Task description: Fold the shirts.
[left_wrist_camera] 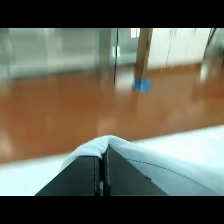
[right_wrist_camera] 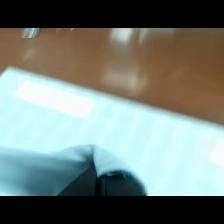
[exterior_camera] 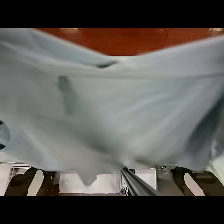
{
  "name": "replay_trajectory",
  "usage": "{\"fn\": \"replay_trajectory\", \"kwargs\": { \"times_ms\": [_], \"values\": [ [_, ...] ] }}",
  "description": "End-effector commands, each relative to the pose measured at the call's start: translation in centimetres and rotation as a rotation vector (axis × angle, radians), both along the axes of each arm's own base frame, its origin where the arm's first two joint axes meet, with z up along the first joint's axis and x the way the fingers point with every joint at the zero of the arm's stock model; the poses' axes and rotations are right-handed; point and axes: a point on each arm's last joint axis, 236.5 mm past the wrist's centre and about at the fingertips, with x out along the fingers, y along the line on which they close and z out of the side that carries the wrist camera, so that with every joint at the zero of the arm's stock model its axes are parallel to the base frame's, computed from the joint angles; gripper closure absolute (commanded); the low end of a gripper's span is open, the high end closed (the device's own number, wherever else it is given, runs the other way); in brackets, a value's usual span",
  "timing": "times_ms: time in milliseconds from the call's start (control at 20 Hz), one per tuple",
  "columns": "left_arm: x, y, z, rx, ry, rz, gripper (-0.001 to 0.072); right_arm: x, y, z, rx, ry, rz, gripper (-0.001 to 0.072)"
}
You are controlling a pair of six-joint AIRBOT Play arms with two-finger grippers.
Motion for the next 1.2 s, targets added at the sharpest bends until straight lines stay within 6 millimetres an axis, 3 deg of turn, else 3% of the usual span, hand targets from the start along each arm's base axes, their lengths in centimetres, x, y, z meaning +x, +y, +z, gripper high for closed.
{"fn": "replay_trajectory", "kwargs": {
  "times_ms": [0, 200, 400, 550, 750, 800, 850, 900, 950, 1050, 1150],
  "values": [
    [5.2, 1.4, -9.2, -0.112, 0.222, 0.008, 0.0689, 4.4, 0.7, -8.3, 0.057, 0.194, 0.017, 0.0686],
    [13.3, 4.1, -18.9, -0.248, 0.343, 0.096, 0.0688, 12.6, -0.2, -18.2, 0.116, 0.375, -0.059, 0.0686],
    [20.9, 4.0, -25.9, -0.273, 0.407, 0.135, 0.0688, 21.9, 0.2, -25.4, 0.248, 0.456, -0.111, 0.0686],
    [25.7, 4.5, -29.1, -0.296, 0.385, 0.202, 0.0688, 28.5, -0.2, -29.3, 0.33, 0.482, -0.17, 0.0686],
    [28.1, 3.0, -34.4, -0.365, 0.494, 0.2, 0.0687, 34.4, 1.3, -31.8, 0.507, 0.55, -0.18, 0.0686],
    [28.4, 2.5, -35.5, -0.397, 0.521, 0.2, 0.068, 35.4, 1.4, -32.3, 0.564, 0.569, -0.187, 0.0685],
    [28.6, 2.3, -36.0, -0.423, 0.537, 0.201, 0.056, 36.0, 1.4, -32.7, 0.621, 0.597, -0.2, 0.0646],
    [28.6, 2.2, -36.4, -0.429, 0.547, 0.2, 0.011, 36.2, 1.4, -33.1, 0.67, 0.636, -0.212, 0.0286],
    [28.4, 2.3, -36.5, -0.432, 0.562, 0.195, 0.0004, 35.7, 1.1, -33.4, 0.673, 0.671, -0.202, 0.0094],
    [26.6, 3.0, -36.8, -0.436, 0.668, 0.143, 0.0004, 33.2, -1.4, -33.4, 0.611, 0.746, -0.172, 0.0094],
    [22.8, 5.3, -38.5, -0.442, 0.852, 0.097, 0.0006, 27.8, -6.3, -34.7, 0.439, 0.889, -0.166, 0.0094]
  ]
}}
